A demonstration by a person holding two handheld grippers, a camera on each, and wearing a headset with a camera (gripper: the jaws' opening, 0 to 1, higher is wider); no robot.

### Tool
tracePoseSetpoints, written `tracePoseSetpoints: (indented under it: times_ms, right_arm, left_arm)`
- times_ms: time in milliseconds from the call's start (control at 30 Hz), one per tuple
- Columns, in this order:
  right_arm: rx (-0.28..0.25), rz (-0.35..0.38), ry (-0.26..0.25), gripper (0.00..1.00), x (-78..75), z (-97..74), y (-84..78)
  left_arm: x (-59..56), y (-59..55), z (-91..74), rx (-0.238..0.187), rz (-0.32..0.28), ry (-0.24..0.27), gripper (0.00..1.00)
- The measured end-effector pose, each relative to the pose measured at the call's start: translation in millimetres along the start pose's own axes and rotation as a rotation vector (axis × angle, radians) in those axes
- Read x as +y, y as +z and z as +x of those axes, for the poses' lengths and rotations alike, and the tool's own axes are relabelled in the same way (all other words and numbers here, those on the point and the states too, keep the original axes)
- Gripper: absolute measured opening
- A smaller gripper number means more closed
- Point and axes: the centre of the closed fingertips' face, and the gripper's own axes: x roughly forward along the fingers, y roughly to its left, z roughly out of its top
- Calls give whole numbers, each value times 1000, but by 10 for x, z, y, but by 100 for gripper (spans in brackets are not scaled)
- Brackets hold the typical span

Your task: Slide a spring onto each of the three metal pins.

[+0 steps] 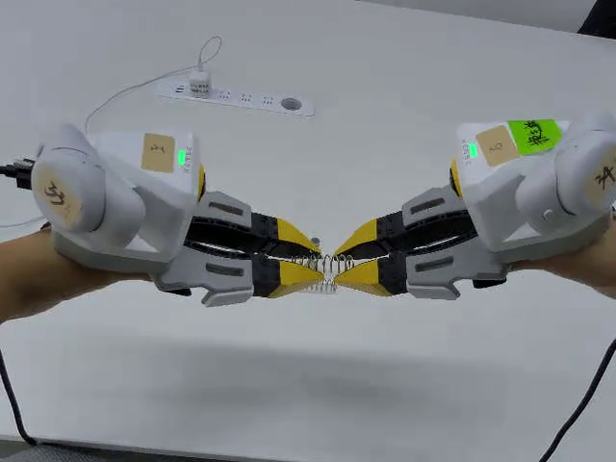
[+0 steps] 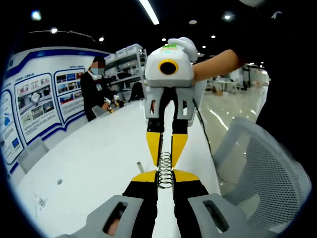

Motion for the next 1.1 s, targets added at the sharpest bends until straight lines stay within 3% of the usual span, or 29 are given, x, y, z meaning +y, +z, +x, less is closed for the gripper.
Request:
tracePoseSetpoints:
  times_ms: [100, 267, 467, 567, 767, 1100]
  right_arm:
    - [-45, 12, 9, 11, 1, -46, 66]
    - [-91, 56, -3, 11, -55, -106, 143]
    - [-156, 103, 7, 11, -42, -111, 266]
    - [-157, 100, 8, 11, -42, -111, 284]
    - [-214, 178, 1, 11, -87, -138, 335]
    - [-247, 204, -5, 11, -103, -126, 452]
  left_arm:
    - [26, -12, 7, 28, 67, 8, 10]
    - [81, 33, 3, 25, 66, 23, 10]
    - [82, 1, 14, 52, 80, 18, 10]
    - [82, -2, 26, 61, 77, 14, 10]
    - [83, 7, 47, 53, 52, 12, 10]
    - [86, 54, 26, 24, 8, 21, 10]
